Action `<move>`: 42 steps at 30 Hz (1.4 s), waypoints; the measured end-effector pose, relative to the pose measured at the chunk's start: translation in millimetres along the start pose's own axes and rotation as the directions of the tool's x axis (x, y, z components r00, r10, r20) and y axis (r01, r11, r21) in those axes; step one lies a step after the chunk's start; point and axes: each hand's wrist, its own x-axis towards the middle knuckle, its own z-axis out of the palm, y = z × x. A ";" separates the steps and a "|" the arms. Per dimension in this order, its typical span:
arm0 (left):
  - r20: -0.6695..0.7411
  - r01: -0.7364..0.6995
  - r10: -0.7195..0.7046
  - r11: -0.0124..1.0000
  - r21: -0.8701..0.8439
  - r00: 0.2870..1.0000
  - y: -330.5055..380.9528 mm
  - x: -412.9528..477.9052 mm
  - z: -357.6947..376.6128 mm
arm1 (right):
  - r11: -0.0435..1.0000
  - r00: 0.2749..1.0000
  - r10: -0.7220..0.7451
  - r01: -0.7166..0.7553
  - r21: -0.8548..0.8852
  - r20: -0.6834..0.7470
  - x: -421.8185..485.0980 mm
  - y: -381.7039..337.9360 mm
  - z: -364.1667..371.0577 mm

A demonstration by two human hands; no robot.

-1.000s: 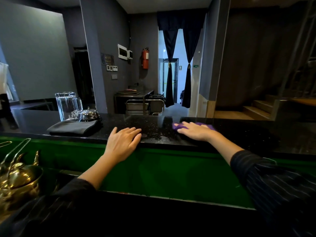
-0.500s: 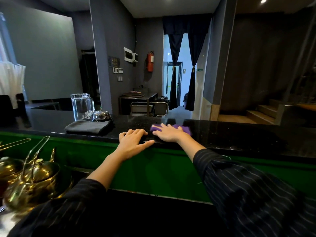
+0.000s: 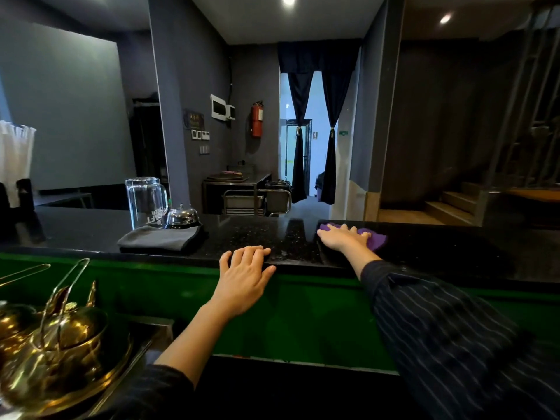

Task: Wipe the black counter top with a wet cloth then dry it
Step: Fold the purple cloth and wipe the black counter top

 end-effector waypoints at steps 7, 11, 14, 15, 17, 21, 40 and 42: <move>0.090 -0.044 0.041 0.999 0.028 0.995 -6.4 6.2 -2.6 | 0.988 0.990 -0.137 0.139 -0.060 0.037 0.7 -90.1 13.9; 0.105 -0.093 0.091 0.996 0.012 0.990 -13.8 4.6 -9.6 | 0.893 0.884 -0.443 0.450 -0.015 0.148 -23.2 -99.2 13.4; 0.072 -0.106 0.103 0.994 0.029 0.992 -33.9 -6.2 -13.0 | 0.881 0.866 -0.473 0.468 0.072 0.162 -27.1 -60.8 2.9; 0.078 -0.088 0.085 0.995 0.037 0.993 -39.3 -10.7 -12.8 | 0.905 0.894 -0.425 0.420 0.068 0.142 -21.2 -42.8 0.6; 0.109 -0.071 0.064 0.996 0.059 0.992 -42.0 -15.0 -11.7 | 0.961 0.958 -0.275 0.275 0.019 0.073 -13.2 -11.5 -1.6; 0.172 -0.044 0.032 0.997 0.066 0.985 -33.9 -6.5 -14.9 | 0.999 1.000 -0.013 0.012 -0.043 -0.021 -12.2 -18.9 7.0; 0.287 0.070 -0.108 0.988 0.138 0.952 -9.7 -29.4 -40.9 | 0.981 0.981 -0.190 0.188 0.036 0.039 -79.4 64.7 -15.1; 0.311 0.075 -0.137 0.976 0.204 0.941 1.5 -30.0 -41.6 | 0.994 0.994 -0.108 0.107 0.024 0.035 -73.9 95.5 -18.6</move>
